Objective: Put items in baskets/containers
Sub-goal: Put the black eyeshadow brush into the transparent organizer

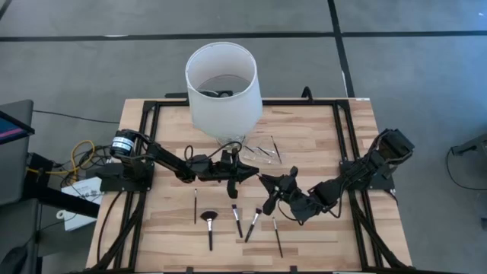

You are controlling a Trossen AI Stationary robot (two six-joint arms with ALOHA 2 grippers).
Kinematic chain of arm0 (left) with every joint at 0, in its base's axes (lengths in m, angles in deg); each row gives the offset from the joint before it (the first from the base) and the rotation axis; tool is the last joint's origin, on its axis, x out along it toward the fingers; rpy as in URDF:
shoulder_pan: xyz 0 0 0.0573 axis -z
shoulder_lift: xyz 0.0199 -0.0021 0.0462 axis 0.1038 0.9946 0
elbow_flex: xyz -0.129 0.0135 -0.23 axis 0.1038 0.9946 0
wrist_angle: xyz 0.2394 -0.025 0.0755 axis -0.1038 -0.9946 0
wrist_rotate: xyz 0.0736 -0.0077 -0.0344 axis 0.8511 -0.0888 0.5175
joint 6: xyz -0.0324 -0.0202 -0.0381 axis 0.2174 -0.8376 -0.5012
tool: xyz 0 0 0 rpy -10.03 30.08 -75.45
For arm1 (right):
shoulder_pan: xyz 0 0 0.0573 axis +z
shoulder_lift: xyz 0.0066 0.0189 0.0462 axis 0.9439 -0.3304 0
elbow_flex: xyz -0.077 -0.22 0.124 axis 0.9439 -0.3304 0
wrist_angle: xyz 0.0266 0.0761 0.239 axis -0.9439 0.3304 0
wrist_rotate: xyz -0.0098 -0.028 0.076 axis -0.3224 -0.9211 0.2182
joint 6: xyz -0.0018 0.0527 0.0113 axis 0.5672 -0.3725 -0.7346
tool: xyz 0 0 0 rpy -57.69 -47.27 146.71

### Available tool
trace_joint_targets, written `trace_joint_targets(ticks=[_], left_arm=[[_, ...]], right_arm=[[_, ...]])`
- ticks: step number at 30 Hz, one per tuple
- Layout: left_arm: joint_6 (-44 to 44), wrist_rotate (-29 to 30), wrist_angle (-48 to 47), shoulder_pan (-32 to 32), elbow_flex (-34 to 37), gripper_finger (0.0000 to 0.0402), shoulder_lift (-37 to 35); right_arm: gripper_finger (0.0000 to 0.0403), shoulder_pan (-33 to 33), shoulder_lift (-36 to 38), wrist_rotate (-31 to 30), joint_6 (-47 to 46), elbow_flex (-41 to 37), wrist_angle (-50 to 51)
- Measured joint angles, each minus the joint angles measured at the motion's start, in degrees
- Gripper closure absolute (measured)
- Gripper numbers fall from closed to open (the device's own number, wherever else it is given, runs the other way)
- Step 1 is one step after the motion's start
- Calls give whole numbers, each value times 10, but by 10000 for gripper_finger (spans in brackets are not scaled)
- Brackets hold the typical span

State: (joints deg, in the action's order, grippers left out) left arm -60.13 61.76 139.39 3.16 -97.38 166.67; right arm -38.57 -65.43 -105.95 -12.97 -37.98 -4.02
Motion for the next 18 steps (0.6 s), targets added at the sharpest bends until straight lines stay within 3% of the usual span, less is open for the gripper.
trace_joint_targets(ticks=[6, 14, 18], left_arm=[[74, 4, -48, -12, 0, 392, -45], [184, 101, -325, -45, 0, 392, -187], [214, 143, -393, -55, 0, 392, -227]], right_arm=[[323, 9, 48, -1, 0, 0, 91], [303, 34, 162, -29, 0, 0, 183], [302, 39, 186, -28, 0, 0, 193]])
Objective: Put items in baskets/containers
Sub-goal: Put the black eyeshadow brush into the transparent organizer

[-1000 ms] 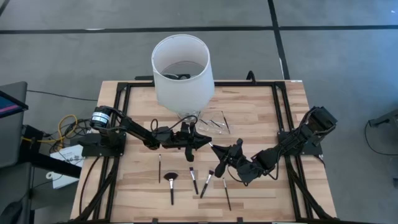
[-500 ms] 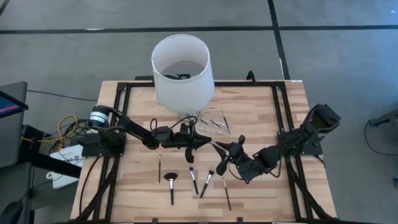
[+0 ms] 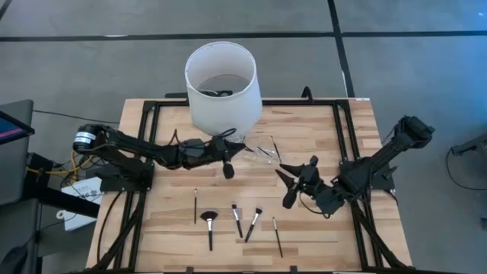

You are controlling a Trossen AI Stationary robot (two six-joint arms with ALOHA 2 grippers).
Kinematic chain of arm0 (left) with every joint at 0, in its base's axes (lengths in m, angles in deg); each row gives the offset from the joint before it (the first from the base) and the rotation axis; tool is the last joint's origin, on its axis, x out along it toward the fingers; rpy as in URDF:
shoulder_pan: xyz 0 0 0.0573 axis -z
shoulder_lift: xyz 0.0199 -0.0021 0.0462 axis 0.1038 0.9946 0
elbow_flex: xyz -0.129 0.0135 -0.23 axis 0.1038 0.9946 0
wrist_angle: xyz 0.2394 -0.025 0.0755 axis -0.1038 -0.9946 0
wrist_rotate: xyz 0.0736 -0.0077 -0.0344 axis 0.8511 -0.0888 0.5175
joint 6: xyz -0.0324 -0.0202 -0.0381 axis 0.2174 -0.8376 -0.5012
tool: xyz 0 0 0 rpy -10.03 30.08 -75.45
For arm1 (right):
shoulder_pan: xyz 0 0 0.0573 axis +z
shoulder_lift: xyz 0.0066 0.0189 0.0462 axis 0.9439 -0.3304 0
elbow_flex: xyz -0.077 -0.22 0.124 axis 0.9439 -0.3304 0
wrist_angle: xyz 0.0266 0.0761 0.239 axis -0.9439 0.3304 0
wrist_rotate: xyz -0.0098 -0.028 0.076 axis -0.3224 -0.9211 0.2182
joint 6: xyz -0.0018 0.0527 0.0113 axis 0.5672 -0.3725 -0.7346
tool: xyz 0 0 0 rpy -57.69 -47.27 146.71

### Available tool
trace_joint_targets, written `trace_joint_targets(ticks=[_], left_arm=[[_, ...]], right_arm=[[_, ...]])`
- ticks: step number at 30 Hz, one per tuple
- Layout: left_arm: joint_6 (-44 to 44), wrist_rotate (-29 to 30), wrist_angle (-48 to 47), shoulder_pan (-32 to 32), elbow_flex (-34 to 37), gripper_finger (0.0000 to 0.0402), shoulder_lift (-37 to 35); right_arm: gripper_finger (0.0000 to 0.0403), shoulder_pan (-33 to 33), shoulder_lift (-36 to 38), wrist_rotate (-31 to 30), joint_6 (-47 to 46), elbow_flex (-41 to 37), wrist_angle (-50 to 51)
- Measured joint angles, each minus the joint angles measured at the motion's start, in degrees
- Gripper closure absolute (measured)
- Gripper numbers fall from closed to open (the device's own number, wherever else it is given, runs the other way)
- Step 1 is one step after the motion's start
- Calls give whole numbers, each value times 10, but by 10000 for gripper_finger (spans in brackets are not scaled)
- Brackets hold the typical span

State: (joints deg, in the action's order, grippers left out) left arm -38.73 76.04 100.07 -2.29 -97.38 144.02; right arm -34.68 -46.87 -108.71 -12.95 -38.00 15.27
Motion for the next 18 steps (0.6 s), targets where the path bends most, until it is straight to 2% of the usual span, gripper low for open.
trace_joint_targets(ticks=[4, 12, 18], left_arm=[[5, 7, -15, -13, 0, 392, 4], [0, 22, -15, -20, 1, 392, 69], [-5, 36, -7, -29, 1, 385, 101]], right_arm=[[302, 0, -11, 3, 0, 0, -2], [302, -17, -39, 9, 0, 0, -6], [302, -32, -39, 40, 0, 0, -6]])
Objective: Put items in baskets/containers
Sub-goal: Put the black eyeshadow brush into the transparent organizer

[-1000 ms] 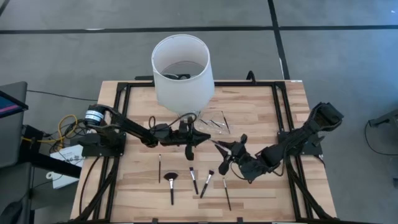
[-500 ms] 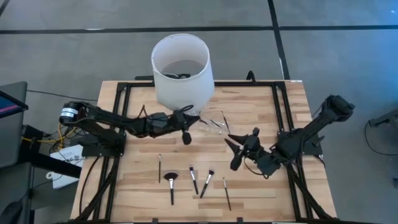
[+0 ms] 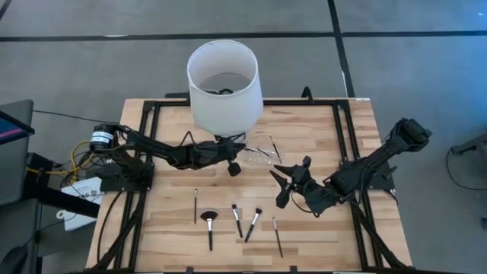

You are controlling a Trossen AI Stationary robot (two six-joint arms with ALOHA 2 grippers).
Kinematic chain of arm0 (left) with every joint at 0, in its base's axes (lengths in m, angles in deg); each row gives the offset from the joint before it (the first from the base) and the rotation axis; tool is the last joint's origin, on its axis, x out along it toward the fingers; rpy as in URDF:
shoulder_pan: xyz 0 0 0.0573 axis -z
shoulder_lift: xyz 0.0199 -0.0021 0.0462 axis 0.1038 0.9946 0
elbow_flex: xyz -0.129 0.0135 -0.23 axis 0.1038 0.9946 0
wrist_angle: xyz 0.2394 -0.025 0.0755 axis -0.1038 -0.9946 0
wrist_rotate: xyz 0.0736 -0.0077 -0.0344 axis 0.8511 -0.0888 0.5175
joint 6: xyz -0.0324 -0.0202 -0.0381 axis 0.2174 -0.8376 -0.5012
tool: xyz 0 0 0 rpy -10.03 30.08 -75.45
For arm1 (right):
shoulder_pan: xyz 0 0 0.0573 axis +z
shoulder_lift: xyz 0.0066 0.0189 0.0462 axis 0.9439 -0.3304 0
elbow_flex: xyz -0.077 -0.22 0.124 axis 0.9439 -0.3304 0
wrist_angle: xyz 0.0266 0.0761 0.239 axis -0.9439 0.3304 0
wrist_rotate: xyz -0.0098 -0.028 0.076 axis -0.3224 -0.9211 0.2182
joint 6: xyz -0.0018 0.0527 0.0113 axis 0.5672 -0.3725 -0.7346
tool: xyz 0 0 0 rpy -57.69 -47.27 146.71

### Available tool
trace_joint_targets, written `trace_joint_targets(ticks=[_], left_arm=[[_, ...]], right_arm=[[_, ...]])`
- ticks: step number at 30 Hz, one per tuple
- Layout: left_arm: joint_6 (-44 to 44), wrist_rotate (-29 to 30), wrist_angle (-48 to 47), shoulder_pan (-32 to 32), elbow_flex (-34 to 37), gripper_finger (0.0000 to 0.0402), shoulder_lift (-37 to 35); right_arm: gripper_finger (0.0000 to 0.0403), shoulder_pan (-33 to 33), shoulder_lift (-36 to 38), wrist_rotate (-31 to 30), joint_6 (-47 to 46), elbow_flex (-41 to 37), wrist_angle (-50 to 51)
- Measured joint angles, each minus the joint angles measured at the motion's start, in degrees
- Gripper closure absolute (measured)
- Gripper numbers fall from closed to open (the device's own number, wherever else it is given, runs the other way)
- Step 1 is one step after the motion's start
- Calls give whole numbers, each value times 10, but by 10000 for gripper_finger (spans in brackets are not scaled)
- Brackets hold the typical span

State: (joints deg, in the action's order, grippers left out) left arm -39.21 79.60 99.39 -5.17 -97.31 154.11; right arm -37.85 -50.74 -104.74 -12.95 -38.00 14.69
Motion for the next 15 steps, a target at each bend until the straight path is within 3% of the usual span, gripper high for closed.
trace_joint_targets(ticks=[12, 15], left_arm=[[0, -7, 9, -16, 0, 335, 5], [0, -26, 8, -14, 0, 320, 3]], right_arm=[[302, -3, 0, 10, -1, 0, 0], [301, -10, 0, 60, -5, 0, 0]])
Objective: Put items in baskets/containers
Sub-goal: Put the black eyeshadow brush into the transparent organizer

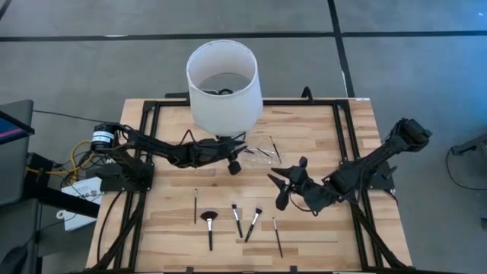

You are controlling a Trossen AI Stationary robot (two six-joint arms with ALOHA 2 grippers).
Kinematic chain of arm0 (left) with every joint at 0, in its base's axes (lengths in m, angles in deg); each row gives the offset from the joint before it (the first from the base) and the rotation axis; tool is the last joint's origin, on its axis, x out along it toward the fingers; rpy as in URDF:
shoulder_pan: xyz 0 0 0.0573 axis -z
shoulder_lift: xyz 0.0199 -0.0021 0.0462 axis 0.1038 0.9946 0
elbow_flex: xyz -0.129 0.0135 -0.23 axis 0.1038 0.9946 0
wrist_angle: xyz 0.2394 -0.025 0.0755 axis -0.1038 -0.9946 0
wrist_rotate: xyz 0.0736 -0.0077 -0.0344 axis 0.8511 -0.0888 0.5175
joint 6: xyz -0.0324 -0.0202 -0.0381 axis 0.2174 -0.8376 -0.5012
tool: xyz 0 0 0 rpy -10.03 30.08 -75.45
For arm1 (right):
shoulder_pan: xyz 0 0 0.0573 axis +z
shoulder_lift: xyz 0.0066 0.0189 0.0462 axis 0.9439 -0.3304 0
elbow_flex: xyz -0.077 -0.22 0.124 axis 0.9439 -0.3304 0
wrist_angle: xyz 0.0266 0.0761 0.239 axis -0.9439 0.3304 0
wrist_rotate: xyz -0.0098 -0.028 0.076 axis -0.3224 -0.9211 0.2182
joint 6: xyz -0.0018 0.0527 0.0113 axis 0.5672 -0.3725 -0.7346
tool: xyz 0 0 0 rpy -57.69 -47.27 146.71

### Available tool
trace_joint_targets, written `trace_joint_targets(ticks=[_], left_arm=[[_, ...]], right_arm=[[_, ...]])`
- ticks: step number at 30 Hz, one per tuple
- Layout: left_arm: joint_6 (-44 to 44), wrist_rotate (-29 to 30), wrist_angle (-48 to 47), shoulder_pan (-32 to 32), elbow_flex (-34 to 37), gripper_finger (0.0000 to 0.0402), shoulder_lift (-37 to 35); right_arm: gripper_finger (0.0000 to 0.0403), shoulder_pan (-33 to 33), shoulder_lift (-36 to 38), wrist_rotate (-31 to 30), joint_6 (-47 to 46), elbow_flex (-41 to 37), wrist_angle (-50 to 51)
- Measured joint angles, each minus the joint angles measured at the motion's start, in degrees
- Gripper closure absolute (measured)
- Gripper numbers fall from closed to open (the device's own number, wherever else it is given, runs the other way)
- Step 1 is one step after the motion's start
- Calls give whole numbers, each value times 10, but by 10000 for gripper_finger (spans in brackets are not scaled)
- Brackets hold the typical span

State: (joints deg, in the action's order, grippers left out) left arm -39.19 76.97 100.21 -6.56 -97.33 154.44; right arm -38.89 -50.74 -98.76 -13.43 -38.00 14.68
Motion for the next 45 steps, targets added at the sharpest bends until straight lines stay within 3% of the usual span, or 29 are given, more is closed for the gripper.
trace_joint_targets(ticks=[5, 10, 15, 18, 26, 30, 33, 38, 45], left_arm=[[7, -6, 0, 28, 0, 311, -37], [33, -6, -42, 69, 0, 311, -115], [9, -6, -127, 98, 1, 311, -180], [-9, -6, -139, 105, 8, 311, -194], [-12, 1, -137, 96, 51, 311, -195], [10, 1, -117, 88, 52, 311, -197], [17, 1, -94, 85, 52, 311, -201], [14, -5, -92, 91, 52, 312, -205], [11, -96, -95, 107, 52, 312, -200]], right_arm=[[287, -15, -25, 70, 0, 0, -9], [248, -32, -64, 140, -2, 0, -15], [208, -26, -86, 218, -81, 0, -14], [198, -3, -109, 229, -142, 0, -13], [209, 67, -193, 268, -390, 6, 16], [218, 80, -199, 312, -464, 38, 99], [223, 82, -197, 350, -503, 69, 187], [223, 82, -214, 379, -557, 105, 244], [230, 78, -291, 377, -576, 138, 261]])
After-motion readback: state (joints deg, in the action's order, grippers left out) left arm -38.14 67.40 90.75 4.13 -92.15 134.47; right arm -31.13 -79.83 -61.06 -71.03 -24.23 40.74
